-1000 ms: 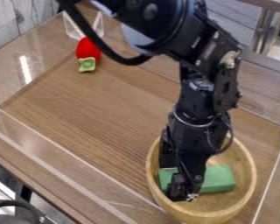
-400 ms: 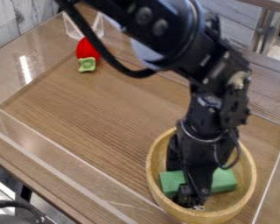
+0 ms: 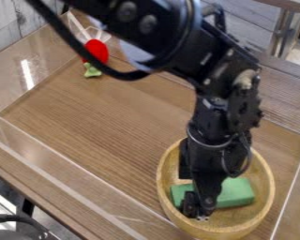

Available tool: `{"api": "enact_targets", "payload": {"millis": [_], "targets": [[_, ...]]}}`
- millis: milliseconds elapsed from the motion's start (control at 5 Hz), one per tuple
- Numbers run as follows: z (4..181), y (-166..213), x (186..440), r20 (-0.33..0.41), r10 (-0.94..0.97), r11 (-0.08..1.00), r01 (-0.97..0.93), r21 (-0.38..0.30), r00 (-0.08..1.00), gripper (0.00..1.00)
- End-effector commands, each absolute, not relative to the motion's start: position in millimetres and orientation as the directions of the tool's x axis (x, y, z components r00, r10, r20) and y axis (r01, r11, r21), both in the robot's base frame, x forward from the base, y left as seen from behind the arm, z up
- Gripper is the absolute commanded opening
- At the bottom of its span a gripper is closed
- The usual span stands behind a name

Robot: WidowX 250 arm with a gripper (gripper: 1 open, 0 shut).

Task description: Remove the green stick from the brown bowl and put it on the table

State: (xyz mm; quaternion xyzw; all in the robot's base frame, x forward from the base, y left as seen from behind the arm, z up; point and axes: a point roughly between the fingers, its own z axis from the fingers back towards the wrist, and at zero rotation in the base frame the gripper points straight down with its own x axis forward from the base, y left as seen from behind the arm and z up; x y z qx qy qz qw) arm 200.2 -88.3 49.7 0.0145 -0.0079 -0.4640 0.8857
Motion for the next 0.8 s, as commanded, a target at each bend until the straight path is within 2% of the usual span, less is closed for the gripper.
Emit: {"api": "enact_targets", "payload": {"millis": [0,200,600], "targets": [[50.1,-94.8,208.5,0.029,-0.858,0.514,0.856,0.058,0.513,1.0],[44.6,-101.0,211.8,0.033,-0.884,0.468,0.882,0.062,0.466,1.0],[39.9,-77.8,208.2,0.036,-0.885,0.466,0.882,0.076,0.464,1.0]]}}
